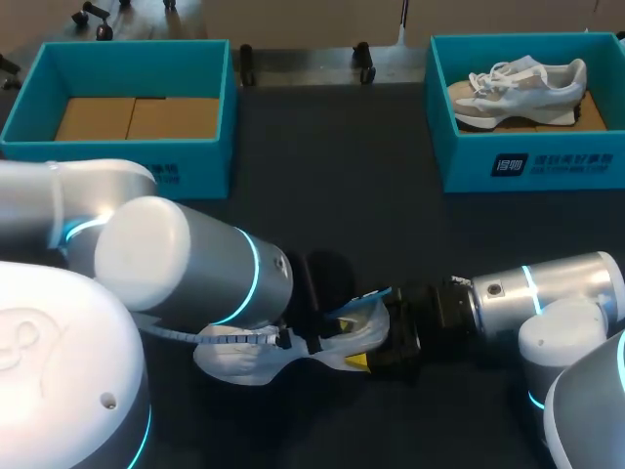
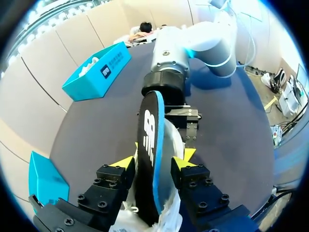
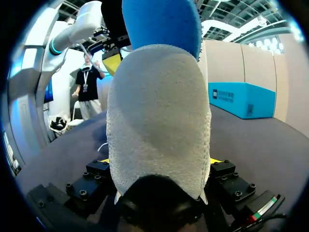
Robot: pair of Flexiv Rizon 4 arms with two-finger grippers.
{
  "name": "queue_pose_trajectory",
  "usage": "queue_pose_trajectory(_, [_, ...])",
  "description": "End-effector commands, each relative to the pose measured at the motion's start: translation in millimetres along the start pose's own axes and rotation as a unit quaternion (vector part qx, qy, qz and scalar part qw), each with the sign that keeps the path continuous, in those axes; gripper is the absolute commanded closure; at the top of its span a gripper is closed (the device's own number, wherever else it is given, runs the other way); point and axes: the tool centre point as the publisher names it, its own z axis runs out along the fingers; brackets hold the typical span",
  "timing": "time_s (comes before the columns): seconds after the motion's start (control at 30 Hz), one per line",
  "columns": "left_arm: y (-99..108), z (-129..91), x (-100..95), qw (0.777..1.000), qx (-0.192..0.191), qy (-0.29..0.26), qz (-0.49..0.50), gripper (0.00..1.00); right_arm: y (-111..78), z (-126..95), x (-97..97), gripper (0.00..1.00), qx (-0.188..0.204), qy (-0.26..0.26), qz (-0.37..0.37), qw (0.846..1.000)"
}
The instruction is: Take the shoe out of the shoebox, open the shoe tongue, remove and reinsert the insole, then place the shoe into the shoebox
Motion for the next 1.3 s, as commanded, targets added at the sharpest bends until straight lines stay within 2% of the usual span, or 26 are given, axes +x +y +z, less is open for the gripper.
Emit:
queue_pose_trajectory(0.03, [0.3,8.0,1.0,1.000,0.002,-0.004,-0.001,0.51,1.3,1.4,0.8,1.00,0.003,0.000,0.000,1.000])
queue_pose_trajectory(0.17, [1.4,11.6,-0.9,1.000,0.002,-0.004,-0.003,0.56,1.3,1.4,0.8,1.00,0.003,0.000,0.000,1.000])
queue_pose_trajectory(0.3, [3.0,14.2,-2.4,1.000,0.004,-0.014,-0.008,0.70,1.3,1.4,0.8,1.00,0.003,0.000,0.000,1.000])
queue_pose_trajectory(0.47, [2.3,16.2,-5.0,1.000,0.003,-0.021,-0.011,1.00,1.3,1.4,0.8,1.00,0.003,0.000,0.000,1.000])
queue_pose_trajectory(0.73, [-5.6,11.4,-7.6,1.000,0.007,-0.013,-0.017,1.00,1.3,1.4,0.8,1.00,0.003,0.000,0.000,1.000])
queue_pose_trajectory(0.93, [-19.5,4.4,-13.3,0.999,-0.001,0.040,-0.029,1.00,1.3,1.4,0.8,1.00,0.003,0.000,0.000,1.000])
queue_pose_trajectory(1.3, [-59.3,-14.3,-21.1,0.992,0.002,0.120,-0.042,1.00,1.3,1.4,0.8,1.00,0.003,0.000,0.000,1.000])
